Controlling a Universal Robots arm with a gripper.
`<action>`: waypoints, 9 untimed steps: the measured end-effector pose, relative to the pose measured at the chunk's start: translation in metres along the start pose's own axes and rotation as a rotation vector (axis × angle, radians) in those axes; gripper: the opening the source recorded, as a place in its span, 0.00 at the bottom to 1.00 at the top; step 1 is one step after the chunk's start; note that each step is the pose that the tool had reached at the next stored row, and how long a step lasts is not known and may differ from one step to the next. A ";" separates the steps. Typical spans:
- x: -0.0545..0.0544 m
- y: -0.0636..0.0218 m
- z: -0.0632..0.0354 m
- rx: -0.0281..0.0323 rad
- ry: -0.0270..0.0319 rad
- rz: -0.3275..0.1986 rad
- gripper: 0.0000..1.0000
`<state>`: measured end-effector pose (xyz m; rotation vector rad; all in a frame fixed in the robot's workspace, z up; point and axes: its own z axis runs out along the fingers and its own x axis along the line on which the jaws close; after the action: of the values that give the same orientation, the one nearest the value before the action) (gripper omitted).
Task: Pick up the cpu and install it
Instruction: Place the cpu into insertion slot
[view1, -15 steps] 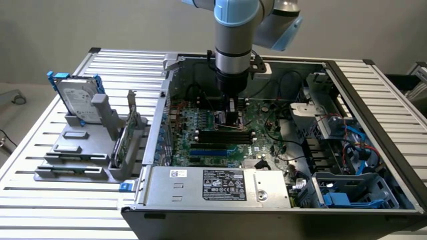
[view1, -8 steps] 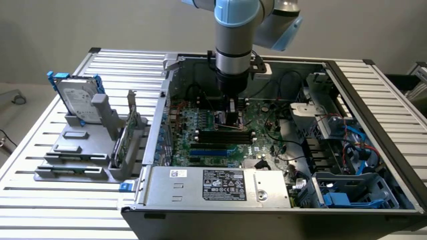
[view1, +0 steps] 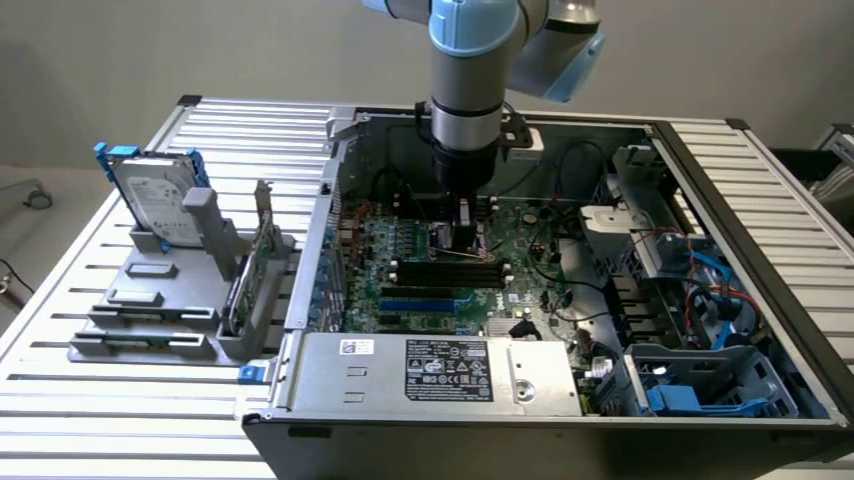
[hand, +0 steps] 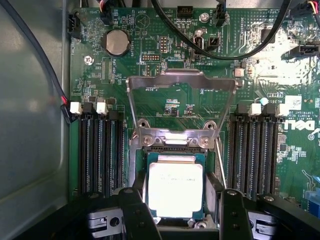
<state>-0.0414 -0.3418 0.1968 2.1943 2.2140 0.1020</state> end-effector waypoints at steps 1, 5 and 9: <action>0.000 0.0000 0.0002 0.0000 -0.0001 0.000 0.55; 0.000 0.0001 0.0015 -0.0001 -0.0001 0.001 0.55; 0.000 0.0005 0.0021 0.0000 -0.0002 0.002 0.55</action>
<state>-0.0407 -0.3418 0.1947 2.1962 2.2120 0.1019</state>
